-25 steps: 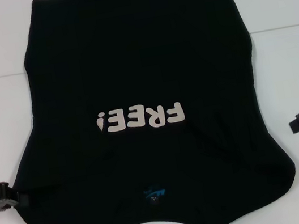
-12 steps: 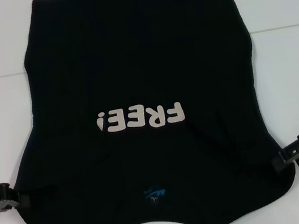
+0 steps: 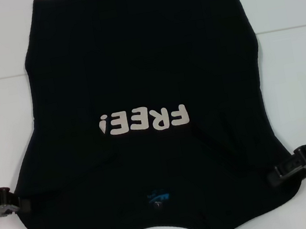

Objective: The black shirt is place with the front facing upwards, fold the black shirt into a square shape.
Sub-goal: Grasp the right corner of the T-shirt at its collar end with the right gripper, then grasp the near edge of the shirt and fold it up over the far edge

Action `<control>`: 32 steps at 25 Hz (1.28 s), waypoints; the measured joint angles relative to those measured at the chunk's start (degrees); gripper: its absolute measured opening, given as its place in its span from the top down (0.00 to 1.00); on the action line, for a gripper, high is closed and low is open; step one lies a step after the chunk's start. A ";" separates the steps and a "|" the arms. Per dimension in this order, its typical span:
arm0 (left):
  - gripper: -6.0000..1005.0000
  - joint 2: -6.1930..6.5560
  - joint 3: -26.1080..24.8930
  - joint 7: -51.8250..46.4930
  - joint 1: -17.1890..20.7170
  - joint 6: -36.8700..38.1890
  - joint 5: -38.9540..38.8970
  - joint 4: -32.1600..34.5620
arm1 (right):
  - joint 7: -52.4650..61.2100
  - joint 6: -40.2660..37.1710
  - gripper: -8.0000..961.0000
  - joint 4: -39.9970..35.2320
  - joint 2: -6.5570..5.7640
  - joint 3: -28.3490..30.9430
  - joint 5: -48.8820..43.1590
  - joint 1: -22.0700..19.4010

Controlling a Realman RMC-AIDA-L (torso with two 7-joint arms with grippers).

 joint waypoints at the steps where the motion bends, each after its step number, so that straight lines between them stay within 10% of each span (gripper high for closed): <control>1: 0.97 0.00 -0.02 0.00 0.00 0.00 0.00 0.00 | -0.03 0.18 0.15 0.01 0.10 -0.03 -0.02 0.07; 21: 0.97 0.01 -0.43 1.27 -0.11 1.83 -0.21 0.01 | -0.08 1.66 0.63 -0.51 0.54 -3.21 -0.64 0.48; 32: 0.97 2.33 -0.51 3.75 -1.01 8.97 -1.18 -1.79 | -3.76 -2.99 0.95 -0.72 -1.37 -3.27 -0.40 1.42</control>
